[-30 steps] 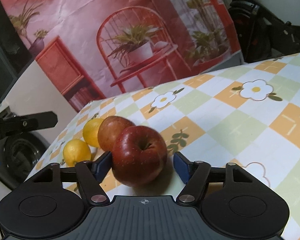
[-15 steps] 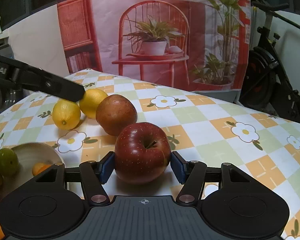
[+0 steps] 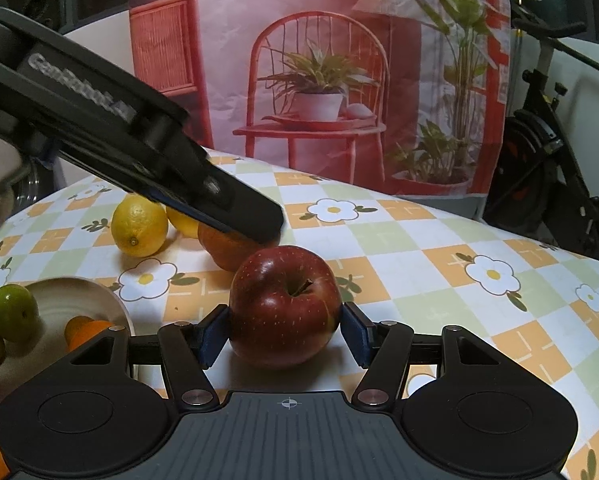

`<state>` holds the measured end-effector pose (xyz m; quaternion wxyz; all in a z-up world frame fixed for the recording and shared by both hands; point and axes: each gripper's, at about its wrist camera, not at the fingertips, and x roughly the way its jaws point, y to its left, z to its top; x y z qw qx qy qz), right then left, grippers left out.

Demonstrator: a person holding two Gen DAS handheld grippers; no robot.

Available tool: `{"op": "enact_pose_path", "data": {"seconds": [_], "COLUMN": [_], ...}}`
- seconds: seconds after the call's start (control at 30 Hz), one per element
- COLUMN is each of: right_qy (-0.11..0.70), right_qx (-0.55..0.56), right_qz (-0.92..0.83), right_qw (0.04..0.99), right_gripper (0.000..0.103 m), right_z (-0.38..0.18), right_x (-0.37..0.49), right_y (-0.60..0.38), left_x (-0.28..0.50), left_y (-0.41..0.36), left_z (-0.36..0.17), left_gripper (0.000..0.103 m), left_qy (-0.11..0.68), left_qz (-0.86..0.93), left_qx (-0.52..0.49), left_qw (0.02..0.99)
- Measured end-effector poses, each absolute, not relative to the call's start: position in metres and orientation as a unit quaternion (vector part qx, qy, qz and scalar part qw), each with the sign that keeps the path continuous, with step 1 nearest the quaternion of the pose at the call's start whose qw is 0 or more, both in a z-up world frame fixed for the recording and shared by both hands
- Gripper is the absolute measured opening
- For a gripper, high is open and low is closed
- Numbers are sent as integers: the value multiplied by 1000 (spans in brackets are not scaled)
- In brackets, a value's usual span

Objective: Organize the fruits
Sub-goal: 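Lift both red apples and carry them toward the beige plate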

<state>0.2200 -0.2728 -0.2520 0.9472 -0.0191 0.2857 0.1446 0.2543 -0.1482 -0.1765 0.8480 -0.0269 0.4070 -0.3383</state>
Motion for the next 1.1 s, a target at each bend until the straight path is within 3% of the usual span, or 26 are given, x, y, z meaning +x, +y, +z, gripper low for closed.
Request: {"op": "enact_pose_path", "data": {"seconds": [0.6, 1.1], "right_qy": [301, 257], "right_qx": [7, -14], "right_qz": [149, 181], "right_qw": [942, 949], "right_gripper": [54, 54], "right_z": [-256, -208], "right_x": [223, 183], "right_y": [-278, -241], "left_x": [265, 222], "left_y": [-151, -106], "left_z": [-192, -142], "left_gripper": [37, 38], "left_qy": [433, 403], "left_qz": [-346, -366], "left_qx": [-27, -22], "left_qw": [832, 838]}}
